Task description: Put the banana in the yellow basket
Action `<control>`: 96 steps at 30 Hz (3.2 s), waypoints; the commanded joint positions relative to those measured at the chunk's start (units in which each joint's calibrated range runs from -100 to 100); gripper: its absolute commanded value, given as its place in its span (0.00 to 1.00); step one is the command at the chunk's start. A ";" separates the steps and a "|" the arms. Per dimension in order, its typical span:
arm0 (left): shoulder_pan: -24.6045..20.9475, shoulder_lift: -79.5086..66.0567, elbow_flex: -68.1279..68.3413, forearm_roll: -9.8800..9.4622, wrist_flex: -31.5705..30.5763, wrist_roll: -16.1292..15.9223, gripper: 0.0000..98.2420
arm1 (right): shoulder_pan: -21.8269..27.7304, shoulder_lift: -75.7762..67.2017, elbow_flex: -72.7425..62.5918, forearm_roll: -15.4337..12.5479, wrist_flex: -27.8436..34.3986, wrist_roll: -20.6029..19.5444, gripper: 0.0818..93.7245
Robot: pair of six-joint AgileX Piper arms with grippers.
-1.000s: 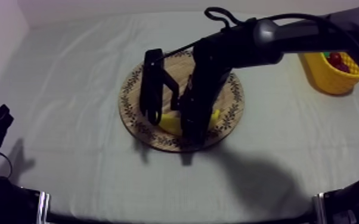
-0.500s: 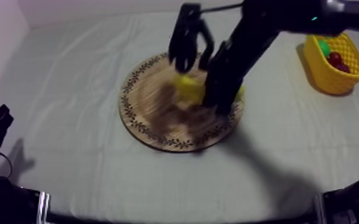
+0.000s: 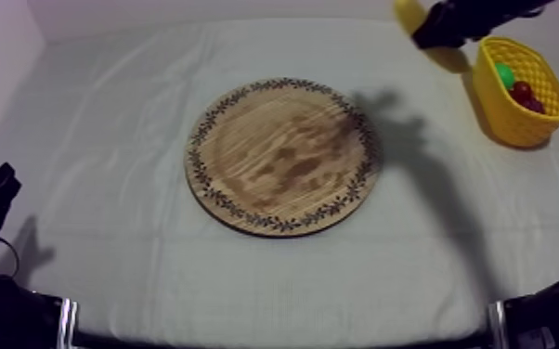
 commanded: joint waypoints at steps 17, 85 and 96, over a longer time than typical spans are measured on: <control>-0.01 0.04 0.00 -0.02 0.00 0.01 0.00 | 20.00 8.59 0.71 -3.44 -9.48 2.24 0.26; -0.01 0.04 0.00 -0.02 0.00 0.01 0.00 | 7.13 -83.81 63.94 13.96 -13.76 -20.60 0.01; -0.01 0.04 0.00 -0.02 0.00 -0.02 0.00 | 6.62 -86.15 71.70 12.57 -15.54 -19.58 0.01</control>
